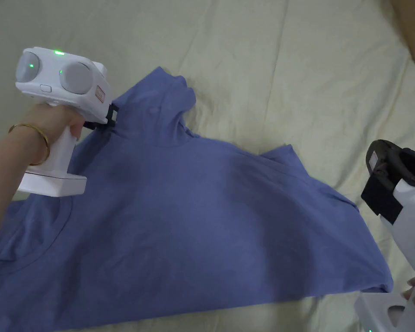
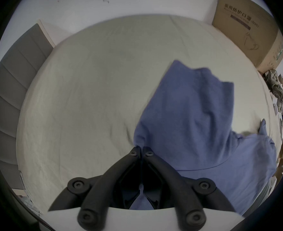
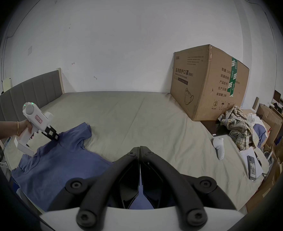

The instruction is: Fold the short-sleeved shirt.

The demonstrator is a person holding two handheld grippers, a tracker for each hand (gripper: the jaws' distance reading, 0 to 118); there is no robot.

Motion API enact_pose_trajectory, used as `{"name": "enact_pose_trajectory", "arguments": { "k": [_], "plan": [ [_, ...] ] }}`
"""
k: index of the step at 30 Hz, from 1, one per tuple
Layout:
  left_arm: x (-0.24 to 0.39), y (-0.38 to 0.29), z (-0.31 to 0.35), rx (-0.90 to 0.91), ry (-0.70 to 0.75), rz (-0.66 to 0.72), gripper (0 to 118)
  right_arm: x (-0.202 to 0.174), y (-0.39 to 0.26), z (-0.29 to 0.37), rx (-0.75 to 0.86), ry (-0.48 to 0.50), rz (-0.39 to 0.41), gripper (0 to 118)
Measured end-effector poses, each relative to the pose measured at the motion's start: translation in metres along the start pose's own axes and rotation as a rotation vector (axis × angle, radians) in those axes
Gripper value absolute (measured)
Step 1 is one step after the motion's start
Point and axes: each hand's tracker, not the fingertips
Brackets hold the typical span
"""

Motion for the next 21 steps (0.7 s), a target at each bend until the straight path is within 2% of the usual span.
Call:
{"name": "enact_pose_trajectory", "arguments": {
  "k": [4, 7, 8, 9, 10, 11, 12, 14, 16, 18, 21],
  "plan": [
    [-0.016, 0.004, 0.046, 0.127, -0.080, 0.117, 0, 0.018, 0.014, 0.002, -0.038, 0.024, -0.015, 0],
    [-0.024, 0.003, 0.079, 0.184, -0.109, 0.150, 0, 0.028, 0.023, -0.005, -0.133, 0.004, 0.100, 3],
    [-0.025, 0.005, 0.089, 0.198, -0.112, 0.150, 0, 0.032, 0.025, -0.009, -0.172, 0.004, 0.139, 18],
    [-0.025, 0.003, 0.098, 0.217, -0.113, 0.140, 0, 0.037, 0.027, -0.015, -0.207, 0.011, 0.147, 57],
    [-0.024, 0.002, 0.106, 0.233, -0.113, 0.133, 0, 0.042, 0.028, -0.021, -0.246, 0.032, 0.128, 85],
    [-0.024, 0.000, 0.115, 0.248, -0.112, 0.130, 0, 0.047, 0.029, -0.031, -0.327, 0.050, 0.111, 103],
    [-0.021, 0.000, 0.122, 0.259, -0.114, 0.130, 0, 0.052, 0.029, -0.042, -0.383, 0.054, 0.094, 110],
    [-0.020, -0.002, 0.134, 0.277, -0.121, 0.132, 0, 0.057, 0.026, -0.061, -0.441, 0.073, 0.069, 110],
    [-0.018, -0.003, 0.141, 0.284, -0.121, 0.132, 0, 0.061, 0.018, -0.087, -0.543, 0.088, 0.108, 110],
    [-0.017, -0.005, 0.145, 0.284, -0.116, 0.131, 0, 0.060, 0.003, -0.111, -0.628, 0.018, 0.115, 110],
    [-0.016, -0.010, 0.144, 0.272, -0.096, 0.132, 0, 0.060, -0.021, -0.143, -0.750, -0.010, 0.057, 109]
  ]
}}
